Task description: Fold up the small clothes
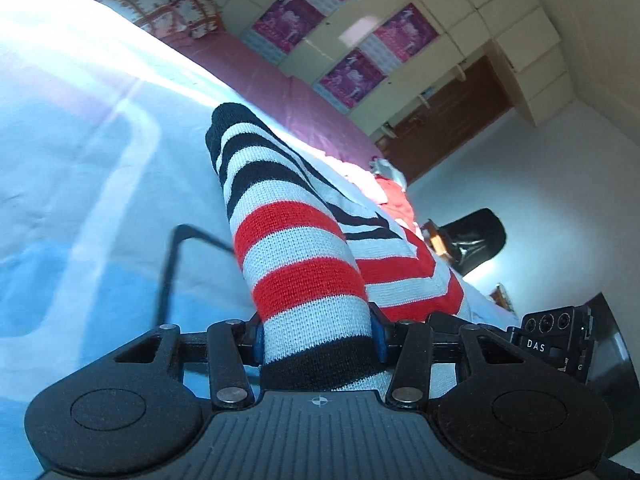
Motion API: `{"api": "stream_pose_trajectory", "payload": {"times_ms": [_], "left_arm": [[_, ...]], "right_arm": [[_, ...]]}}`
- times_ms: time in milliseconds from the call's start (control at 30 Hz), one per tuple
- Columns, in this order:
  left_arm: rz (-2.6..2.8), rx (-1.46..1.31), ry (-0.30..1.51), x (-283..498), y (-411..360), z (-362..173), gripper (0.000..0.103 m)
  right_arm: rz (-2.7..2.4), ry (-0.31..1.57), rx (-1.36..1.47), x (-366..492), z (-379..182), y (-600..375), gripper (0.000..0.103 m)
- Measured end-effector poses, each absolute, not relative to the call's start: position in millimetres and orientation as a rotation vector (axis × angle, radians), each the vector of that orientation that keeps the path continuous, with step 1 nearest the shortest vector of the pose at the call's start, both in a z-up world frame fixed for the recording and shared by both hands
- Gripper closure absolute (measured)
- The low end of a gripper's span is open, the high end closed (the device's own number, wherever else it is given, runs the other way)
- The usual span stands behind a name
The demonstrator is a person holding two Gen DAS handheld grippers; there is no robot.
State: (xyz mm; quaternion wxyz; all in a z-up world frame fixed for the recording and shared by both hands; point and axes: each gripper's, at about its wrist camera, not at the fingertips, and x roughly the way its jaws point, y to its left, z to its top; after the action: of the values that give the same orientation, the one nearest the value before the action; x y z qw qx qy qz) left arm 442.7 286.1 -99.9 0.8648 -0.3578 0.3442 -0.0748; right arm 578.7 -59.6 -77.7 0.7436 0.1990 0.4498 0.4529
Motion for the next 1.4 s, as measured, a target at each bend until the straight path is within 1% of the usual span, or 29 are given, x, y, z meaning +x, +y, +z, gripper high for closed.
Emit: {"api": "stream_pose_trajectory", "payload": {"times_ms": [67,100,133,167,200,233,267,300,367,467,500,567,633,667,700,767,900,933,1000,1033,1067,1100,1167,1200,1233,1267,1300,1333,1400], "left_arm": [[-0.081,-0.791,0.78,435.3,296.4,-123.8,0.05],[-0.089,-0.844,0.745,427.1,300.5,-130.5,0.05],[-0.082,-0.857,0.732,421.8,302.3,-130.4,0.046],[-0.069,-0.845,0.723,415.9,298.7,-129.2,0.042],[-0.056,-0.827,0.715,410.0,297.4,-125.6,0.04],[-0.034,-0.801,0.7,398.5,300.0,-121.6,0.04],[-0.012,-0.761,0.685,393.3,297.8,-114.0,0.04],[0.022,-0.678,0.653,387.5,299.5,-101.1,0.04],[0.059,-0.52,0.585,380.7,286.4,-77.3,0.04],[0.054,-0.285,0.518,378.9,259.7,-53.1,0.04],[0.042,-0.225,0.531,386.8,250.4,-48.5,0.04],[0.028,-0.145,0.576,399.2,236.3,-53.9,0.04],[0.006,-0.113,0.669,406.7,224.7,-65.8,0.04],[0.02,-0.082,0.687,408.1,220.8,-72.3,0.04],[0.024,-0.062,0.686,404.0,218.0,-74.5,0.04],[0.036,-0.058,0.697,401.0,217.3,-65.4,0.04],[0.076,-0.03,0.69,385.3,206.5,-54.1,0.04],[0.09,-0.026,0.673,376.6,204.4,-47.2,0.04],[0.094,0.009,0.592,347.0,195.9,-31.0,0.04],[0.107,0.016,0.605,340.9,193.1,-30.1,0.04],[0.109,-0.001,0.621,337.0,193.2,-33.0,0.04],[0.106,-0.03,0.625,333.6,194.9,-36.6,0.04],[0.133,-0.067,0.638,327.5,199.2,-45.7,0.04],[0.152,-0.072,0.653,326.9,203.1,-54.1,0.04],[0.155,-0.082,0.692,330.0,206.0,-64.1,0.04],[0.145,-0.116,0.716,331.6,209.6,-71.1,0.037],[0.146,-0.157,0.731,332.6,213.6,-78.6,0.033],[0.156,-0.173,0.733,330.9,215.1,-78.1,0.033],[0.175,-0.199,0.695,315.2,213.6,-62.8,0.033]], "right_arm": [[0.912,1.066,0.377,577.6,-106.2,-39.5,0.067],[0.906,1.039,0.401,574.2,-115.9,-43.0,0.067],[0.899,1.027,0.467,572.5,-120.4,-52.0,0.067],[0.88,1.029,0.501,571.3,-119.9,-59.6,0.067],[0.844,1.02,0.509,566.9,-115.4,-68.5,0.062],[0.801,1.002,0.502,561.3,-108.9,-79.0,0.06],[0.765,0.986,0.481,557.9,-100.3,-85.2,0.06],[0.74,0.949,0.424,552.2,-86.7,-85.4,0.068],[0.734,0.845,0.298,543.5,-56.5,-76.2,0.075],[0.785,0.776,0.185,531.6,-30.6,-49.1,0.074],[0.787,0.752,0.117,526.1,-26.4,-31.9,0.073],[0.794,0.745,-0.012,521.2,-28.5,-13.2,0.075],[0.777,0.784,-0.135,514.9,-41.0,3.6,0.078],[0.763,0.801,-0.198,512.5,-49.1,8.3,0.085],[0.745,0.797,-0.26,509.4,-58.1,17.0,0.085],[0.735,0.756,-0.324,499.0,-61.9,30.7,0.085],[0.688,0.743,-0.36,486.9,-58.4,35.2,0.084],[0.655,0.716,-0.392,478.1,-52.2,33.8,0.083],[0.665,0.579,-0.373,452.3,-26.5,19.9,0.081],[0.674,0.579,-0.338,446.4,-20.6,14.2,0.08],[0.681,0.623,-0.312,445.9,-21.5,13.0,0.082],[0.694,0.67,-0.306,446.3,-26.6,15.0,0.085],[0.687,0.694,-0.364,442.1,-40.3,20.6,0.086],[0.656,0.724,-0.395,442.3,-51.0,22.5,0.089],[0.642,0.748,-0.397,443.3,-60.4,21.1,0.089],[0.636,0.745,-0.392,442.2,-65.1,19.2,0.09],[0.628,0.733,-0.402,438.5,-65.7,19.4,0.089],[0.618,0.726,-0.424,432.4,-63.2,20.7,0.087],[0.608,0.709,-0.398,421.6,-48.9,15.0,0.067]]}}
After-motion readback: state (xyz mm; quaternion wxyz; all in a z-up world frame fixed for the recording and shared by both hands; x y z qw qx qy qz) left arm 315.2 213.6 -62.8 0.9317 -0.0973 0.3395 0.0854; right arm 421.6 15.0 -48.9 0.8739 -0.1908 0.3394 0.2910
